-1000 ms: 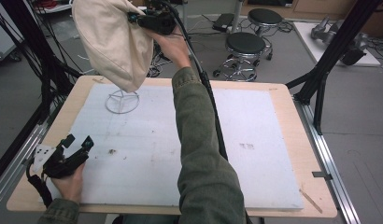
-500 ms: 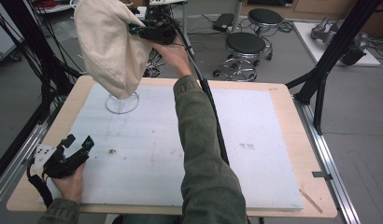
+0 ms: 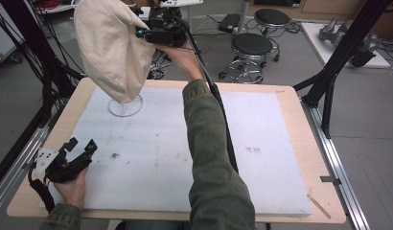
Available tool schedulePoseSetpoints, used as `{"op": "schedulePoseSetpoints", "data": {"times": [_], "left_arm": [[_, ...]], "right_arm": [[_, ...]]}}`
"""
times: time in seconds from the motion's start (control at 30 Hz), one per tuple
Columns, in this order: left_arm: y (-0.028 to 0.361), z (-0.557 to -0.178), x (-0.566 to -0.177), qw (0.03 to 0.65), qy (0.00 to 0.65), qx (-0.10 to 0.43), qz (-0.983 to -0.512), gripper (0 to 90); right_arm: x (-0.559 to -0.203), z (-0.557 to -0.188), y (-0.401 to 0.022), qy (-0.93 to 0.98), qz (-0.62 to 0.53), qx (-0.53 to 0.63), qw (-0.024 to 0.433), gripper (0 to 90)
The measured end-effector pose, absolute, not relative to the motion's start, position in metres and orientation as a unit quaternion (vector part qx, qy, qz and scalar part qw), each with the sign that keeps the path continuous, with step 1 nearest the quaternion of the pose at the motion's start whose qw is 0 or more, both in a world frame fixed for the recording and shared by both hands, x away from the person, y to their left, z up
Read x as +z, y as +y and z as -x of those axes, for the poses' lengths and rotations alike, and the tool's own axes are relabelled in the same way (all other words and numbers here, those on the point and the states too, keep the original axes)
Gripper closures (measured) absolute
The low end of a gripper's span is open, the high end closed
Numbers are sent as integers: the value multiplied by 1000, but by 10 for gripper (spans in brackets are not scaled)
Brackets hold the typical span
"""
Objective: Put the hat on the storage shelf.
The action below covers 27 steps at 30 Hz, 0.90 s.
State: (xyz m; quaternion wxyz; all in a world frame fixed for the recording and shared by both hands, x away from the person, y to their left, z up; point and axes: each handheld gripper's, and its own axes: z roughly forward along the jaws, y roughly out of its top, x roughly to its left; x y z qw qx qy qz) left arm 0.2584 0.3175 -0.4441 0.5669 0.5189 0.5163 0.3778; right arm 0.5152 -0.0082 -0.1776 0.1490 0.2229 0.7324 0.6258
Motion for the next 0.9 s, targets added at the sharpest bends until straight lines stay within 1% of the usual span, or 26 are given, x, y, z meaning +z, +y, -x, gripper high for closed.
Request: {"op": "schedulePoseSetpoints", "data": {"times": [0.13, 0.2, 0.27, 0.37, 0.47, 0.67, 0.73, 0.9], "left_arm": [[316, -258, -444, 567, 513, 380, -521, 283], [316, -258, -444, 567, 513, 380, -520, 283], [317, -257, -443, 569, 512, 382, -518, 283], [318, -255, -442, 571, 512, 387, -513, 284], [318, -255, -441, 570, 512, 388, -512, 283], [318, -254, -441, 570, 511, 389, -512, 284], [318, -255, -441, 569, 513, 389, -512, 284], [318, -253, -441, 569, 513, 390, -511, 284]], "right_arm": [[-181, -510, -13, 736, -216, 624, 149, 302], [-184, -507, -15, 737, -216, 624, 148, 267], [-188, -503, -20, 736, -213, 627, 140, 204], [-196, -495, -27, 732, -221, 625, 157, 168], [-203, -489, -37, 726, -232, 629, 154, 131], [-223, -477, -60, 724, -252, 625, 150, 115], [-230, -470, -65, 731, -255, 613, 160, 115], [-244, -456, -88, 727, -271, 611, 157, 110]]}}
